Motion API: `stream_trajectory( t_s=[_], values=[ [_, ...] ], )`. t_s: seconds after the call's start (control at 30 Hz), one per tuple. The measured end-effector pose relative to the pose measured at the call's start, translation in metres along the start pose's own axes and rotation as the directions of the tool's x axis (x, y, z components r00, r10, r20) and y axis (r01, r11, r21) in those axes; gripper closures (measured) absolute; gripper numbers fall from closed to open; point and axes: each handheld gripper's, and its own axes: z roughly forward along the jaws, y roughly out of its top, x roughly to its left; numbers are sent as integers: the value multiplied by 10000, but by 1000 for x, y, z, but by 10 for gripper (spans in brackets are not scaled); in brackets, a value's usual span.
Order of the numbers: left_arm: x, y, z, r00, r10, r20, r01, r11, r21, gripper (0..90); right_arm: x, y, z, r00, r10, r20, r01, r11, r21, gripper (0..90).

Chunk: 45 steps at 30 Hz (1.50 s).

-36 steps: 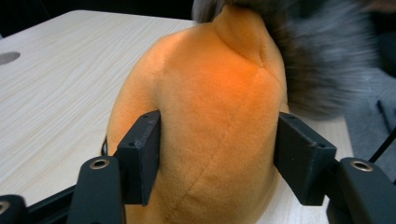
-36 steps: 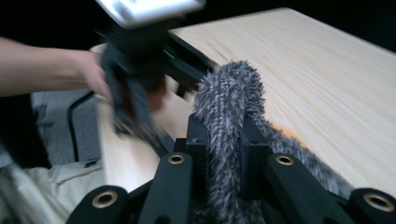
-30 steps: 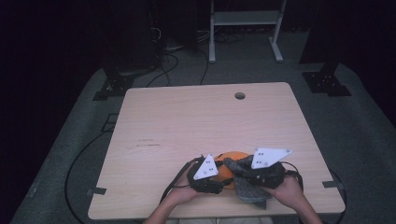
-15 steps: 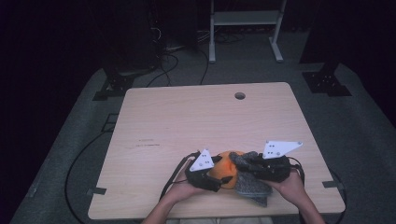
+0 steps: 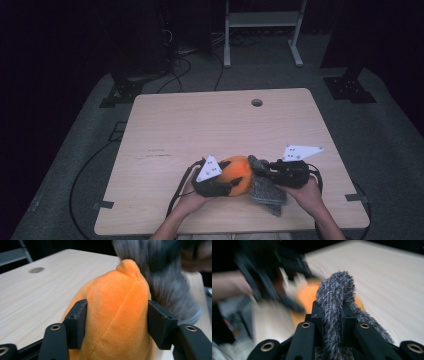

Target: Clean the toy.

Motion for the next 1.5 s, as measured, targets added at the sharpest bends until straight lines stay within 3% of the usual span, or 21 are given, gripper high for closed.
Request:
stream_trajectory(
  t_s=[0.03,0.13,0.27,0.33,0.37,0.43,0.57,0.67,0.7,0.77,0.87,0.9,0.93,0.97,1.07,1.1,1.17,1.3,1.33,1.37,1.5],
  values=[
    [-3,1,1,9993,98,369,-97,9999,-25,329,4,4,0,9998,-50,-183,47,9999,-148,769],
    [9,2,-6,9953,-367,894,402,9985,-379,231,2,-3,4,10000,-28,-70,30,9992,390,769],
    [16,-5,0,9957,-135,912,123,9998,137,135,-2,-7,-1,9997,190,-172,-180,9983,553,766],
    [15,-6,3,9972,-20,745,0,9996,270,117,-2,-6,-1,9994,228,-269,-217,9989,424,764],
    [11,-6,5,9989,226,419,-242,9990,377,132,0,-2,-1,9975,244,-667,-241,9997,58,764],
    [7,-4,2,9973,739,-39,-736,9965,397,274,3,2,2,9953,161,-959,-186,9995,-249,764],
    [5,-2,-2,9956,785,-519,-778,9968,164,380,0,-1,10,9974,254,-677,-251,9997,56,767],
    [12,0,-9,9915,445,-1224,-444,9990,35,382,-10,-10,9,9994,337,111,-343,9973,653,769],
    [11,0,-9,9916,501,-1191,-491,9987,113,371,-11,-13,9,9992,207,328,-234,9963,830,769],
    [8,-1,-7,9944,621,-859,-603,9979,236,351,-10,-12,6,9994,308,141,-314,9983,499,769],
    [3,1,-3,9968,770,-195,-763,9965,329,310,-1,0,2,10000,-23,-56,22,9999,-164,769],
    [3,2,-4,9976,672,184,-677,9974,266,294,0,1,3,10000,-68,-33,68,9999,-103,769],
    [3,2,-4,9976,672,184,-677,9974,266,287,0,0,6,9999,-129,87,127,9998,131,769],
    [6,3,-10,9954,277,917,-265,9995,-144,282,-1,-4,10,9997,-167,201,157,9988,458,770],
    [14,3,-13,9954,-645,713,679,9967,-453,235,-2,-16,17,9999,47,-95,-39,9958,920,770],
    [17,2,-13,9954,-826,483,843,9958,-350,213,1,-15,16,9999,-36,-164,53,9945,1043,770],
    [19,-1,-10,9925,-1112,503,1121,9936,-164,217,7,-15,15,9986,-289,-449,345,9911,1283,769],
    [16,-3,-8,9935,-897,701,879,9958,272,283,11,-12,7,9972,-556,-503,609,9919,1117,768],
    [16,-2,-8,9920,-882,899,843,9954,457,288,7,-9,2,9983,-456,-363,484,9954,821,768],
    [17,1,-9,9827,-894,1620,761,9933,866,287,4,-8,0,9990,-288,-355,310,9974,653,768],
    [15,9,-14,9752,-550,2144,407,9967,705,234,2,-15,9,9991,-237,-340,283,9896,1412,766]
  ],
)
